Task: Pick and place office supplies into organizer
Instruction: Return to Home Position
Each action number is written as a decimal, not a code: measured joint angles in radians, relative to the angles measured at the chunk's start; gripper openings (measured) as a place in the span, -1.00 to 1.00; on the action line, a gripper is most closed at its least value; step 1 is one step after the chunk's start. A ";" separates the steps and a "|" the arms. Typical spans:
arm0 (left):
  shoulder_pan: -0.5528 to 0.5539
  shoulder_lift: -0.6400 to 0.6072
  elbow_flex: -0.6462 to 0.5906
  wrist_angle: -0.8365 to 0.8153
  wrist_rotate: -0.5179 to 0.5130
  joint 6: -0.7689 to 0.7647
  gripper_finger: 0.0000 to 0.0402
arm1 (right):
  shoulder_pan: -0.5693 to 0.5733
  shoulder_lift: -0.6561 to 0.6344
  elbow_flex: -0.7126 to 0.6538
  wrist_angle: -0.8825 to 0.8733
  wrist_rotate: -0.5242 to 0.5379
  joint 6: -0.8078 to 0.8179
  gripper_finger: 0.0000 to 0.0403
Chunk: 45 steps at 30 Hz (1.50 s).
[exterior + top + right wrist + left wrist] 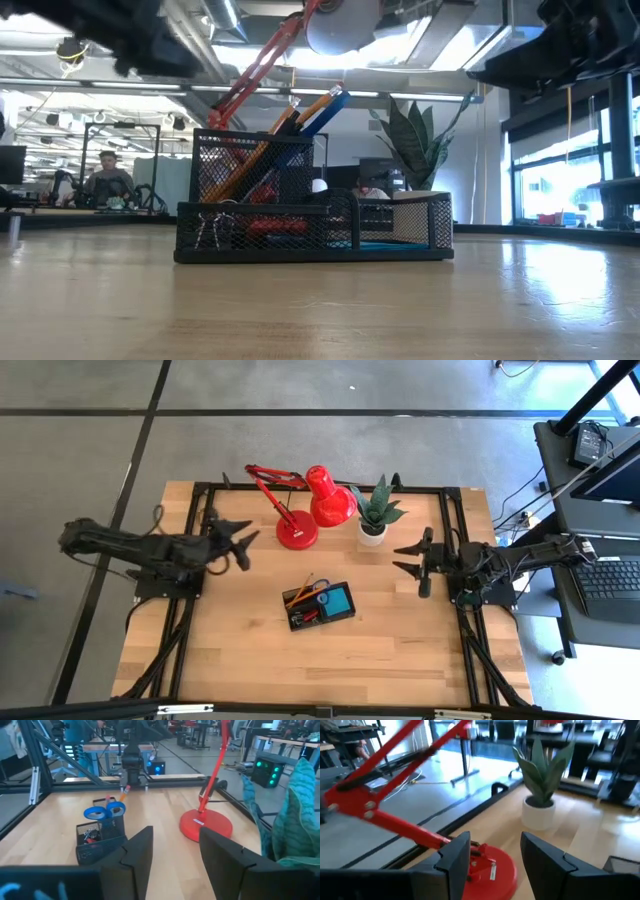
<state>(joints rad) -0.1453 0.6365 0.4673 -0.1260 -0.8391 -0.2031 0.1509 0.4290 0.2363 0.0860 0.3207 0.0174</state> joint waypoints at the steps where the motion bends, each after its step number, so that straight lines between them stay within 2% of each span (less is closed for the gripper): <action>1: -0.004 -0.055 -0.031 0.001 -0.001 -0.002 -0.16 | -0.004 0.000 0.000 0.000 0.000 -0.003 -0.19; 5: -0.018 -0.264 -0.142 0.029 0.016 0.009 -0.16 | -0.020 0.000 0.000 -0.001 0.000 -0.019 -0.19; 9: -0.015 -0.439 -0.227 0.104 0.087 0.070 -0.16 | -0.031 0.000 0.000 -0.003 0.000 -0.020 -0.19; 13: -0.005 -0.567 -0.290 0.124 0.161 0.114 -0.16 | -0.045 0.000 0.000 -0.004 0.000 -0.022 -0.19; 16: 0.009 -0.636 -0.332 0.120 0.159 0.120 -0.16 | -0.055 0.000 0.000 -0.005 0.000 -0.023 -0.19; 33: 0.064 -0.635 -0.432 0.122 0.192 0.059 -0.16 | -0.085 0.001 -0.004 0.007 -0.008 -0.015 -0.19; 41: 0.064 -0.629 -0.433 0.122 0.095 0.059 -0.16 | -0.087 0.001 -0.227 0.355 -0.008 -0.020 -0.19; 45: 0.064 -0.629 -0.433 0.122 0.076 0.059 -0.16 | -0.092 0.000 -0.224 0.339 -0.001 -0.037 -0.19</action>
<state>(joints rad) -0.0811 0.0074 0.0345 -0.0044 -0.7635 -0.1436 0.0592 0.4287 0.0120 0.4248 0.3198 -0.0195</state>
